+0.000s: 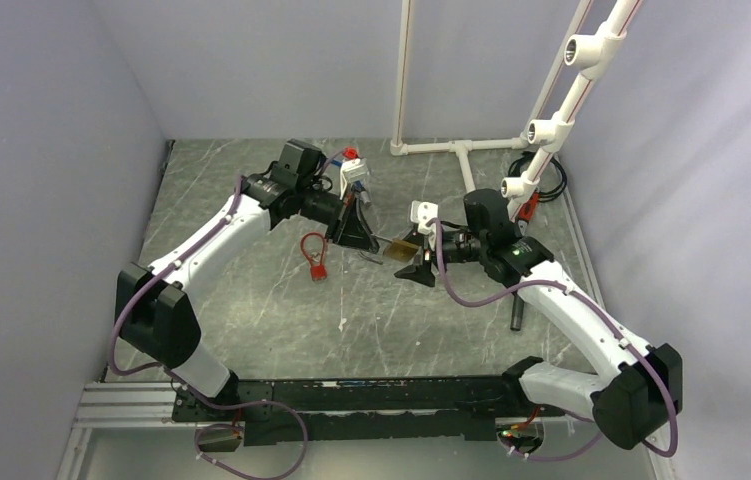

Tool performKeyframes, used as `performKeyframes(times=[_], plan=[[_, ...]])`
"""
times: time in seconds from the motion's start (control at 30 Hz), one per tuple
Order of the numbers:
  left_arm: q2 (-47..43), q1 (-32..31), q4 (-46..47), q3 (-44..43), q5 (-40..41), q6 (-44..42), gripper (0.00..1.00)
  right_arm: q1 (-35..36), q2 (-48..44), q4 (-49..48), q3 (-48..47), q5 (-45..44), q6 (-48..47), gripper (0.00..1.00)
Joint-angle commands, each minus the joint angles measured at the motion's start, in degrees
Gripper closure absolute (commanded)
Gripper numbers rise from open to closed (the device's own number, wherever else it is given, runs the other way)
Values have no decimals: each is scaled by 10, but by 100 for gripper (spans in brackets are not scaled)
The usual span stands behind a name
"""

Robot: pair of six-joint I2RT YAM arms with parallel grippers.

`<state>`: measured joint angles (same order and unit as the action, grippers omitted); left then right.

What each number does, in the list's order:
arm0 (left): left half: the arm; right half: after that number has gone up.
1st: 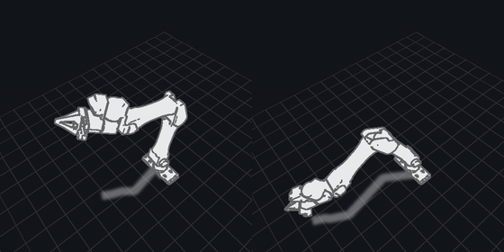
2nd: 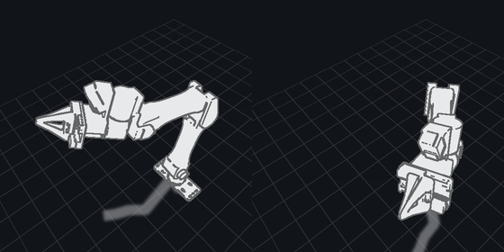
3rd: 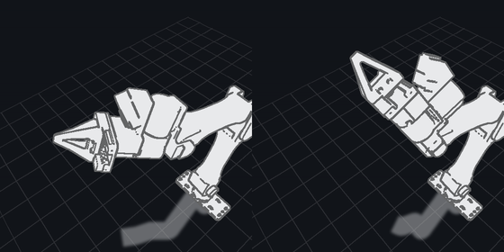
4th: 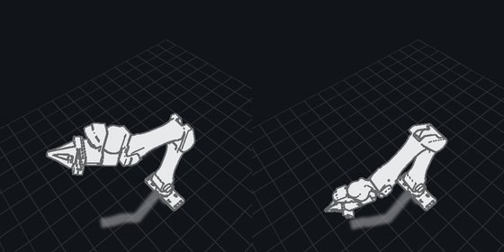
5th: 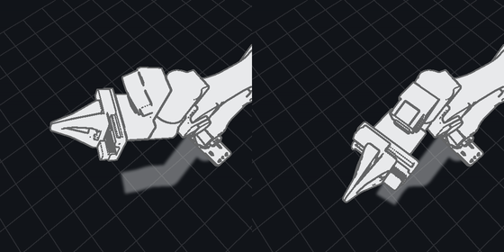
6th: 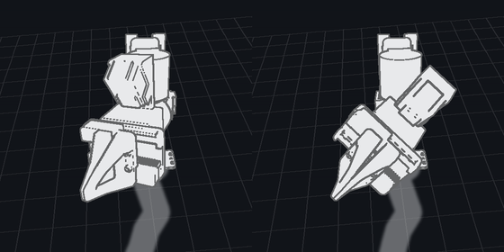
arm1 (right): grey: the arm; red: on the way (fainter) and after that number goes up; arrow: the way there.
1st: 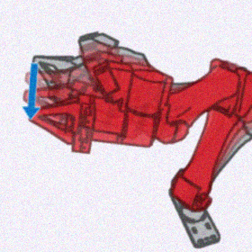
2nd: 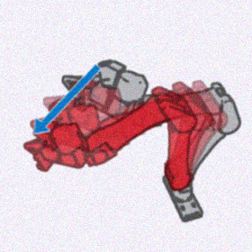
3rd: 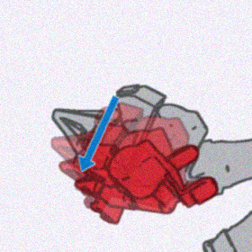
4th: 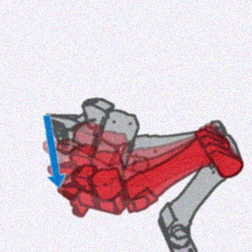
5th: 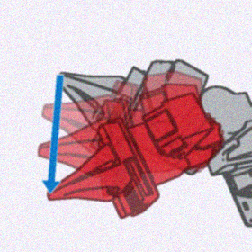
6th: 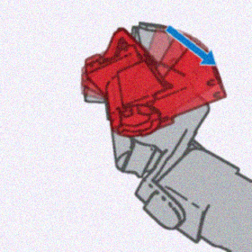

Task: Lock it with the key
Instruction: Lock the lock.

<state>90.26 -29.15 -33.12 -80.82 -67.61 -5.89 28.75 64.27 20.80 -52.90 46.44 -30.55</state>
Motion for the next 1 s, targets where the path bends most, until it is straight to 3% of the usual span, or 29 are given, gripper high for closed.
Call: performKeyframes(times=[0.0, 0.13, 0.83, 0.9, 0.97], plan=[[-32, -6, 40, -10, -36, 13, 100, 3, 1, -36, -4, 29, -17, 37], [-34, -7, 18, -17, -9, -20, 100, 3, 18, -14, -19, 55, -35, 45], [-32, -7, 20, -16, 10, -5, 100, 14, 102, 35, -71, 76, -65, 68], [-34, -6, 24, -12, -3, 0, 100, 15, 103, 40, -75, 76, -65, 66], [-38, 6, 50, 4, -32, 26, 100, 14, 102, 41, -79, 81, -53, 47]])
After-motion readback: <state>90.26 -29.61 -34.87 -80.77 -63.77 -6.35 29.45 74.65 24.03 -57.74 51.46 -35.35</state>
